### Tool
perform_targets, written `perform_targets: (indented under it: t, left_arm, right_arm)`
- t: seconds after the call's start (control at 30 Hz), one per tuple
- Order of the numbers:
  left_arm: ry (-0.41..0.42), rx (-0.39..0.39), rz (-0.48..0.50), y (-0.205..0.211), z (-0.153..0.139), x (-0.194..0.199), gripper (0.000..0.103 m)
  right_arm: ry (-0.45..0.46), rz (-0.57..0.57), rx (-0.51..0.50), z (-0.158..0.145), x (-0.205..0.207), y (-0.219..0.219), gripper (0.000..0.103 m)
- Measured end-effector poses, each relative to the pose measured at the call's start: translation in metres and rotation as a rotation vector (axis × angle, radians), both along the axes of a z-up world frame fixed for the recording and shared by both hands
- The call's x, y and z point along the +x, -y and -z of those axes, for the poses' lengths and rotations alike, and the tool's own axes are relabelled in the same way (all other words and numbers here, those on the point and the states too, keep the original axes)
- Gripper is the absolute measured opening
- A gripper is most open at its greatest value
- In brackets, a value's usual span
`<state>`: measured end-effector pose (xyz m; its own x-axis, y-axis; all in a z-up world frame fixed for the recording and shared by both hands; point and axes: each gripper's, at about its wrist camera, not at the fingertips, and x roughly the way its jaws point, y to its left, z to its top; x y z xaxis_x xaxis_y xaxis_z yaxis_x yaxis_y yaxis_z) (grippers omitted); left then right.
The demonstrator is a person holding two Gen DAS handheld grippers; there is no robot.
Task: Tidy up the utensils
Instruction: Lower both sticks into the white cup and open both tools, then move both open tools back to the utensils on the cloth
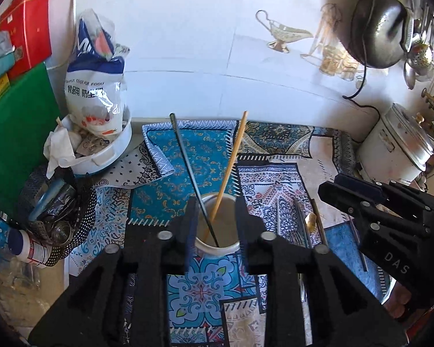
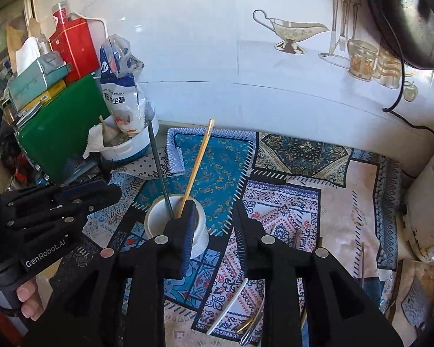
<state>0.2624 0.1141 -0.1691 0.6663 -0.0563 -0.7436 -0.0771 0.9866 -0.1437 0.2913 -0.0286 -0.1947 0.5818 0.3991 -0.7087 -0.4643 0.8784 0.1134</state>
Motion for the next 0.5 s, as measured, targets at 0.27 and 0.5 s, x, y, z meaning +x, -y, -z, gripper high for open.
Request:
perform_targets:
  t: [0.27,0.5]
  left_arm:
    - [0.004,0.006,0.063,0.032,-0.007,-0.002,0.055]
    - [-0.065,-0.016,0.136,0.071,0.018,0.011,0.055]
  right_arm:
    - [0.016,0.088,-0.017,-0.002,-0.013,0.043,0.031]
    - [-0.025,0.184,-0.046,0.012,-0.014,0.087,0.031]
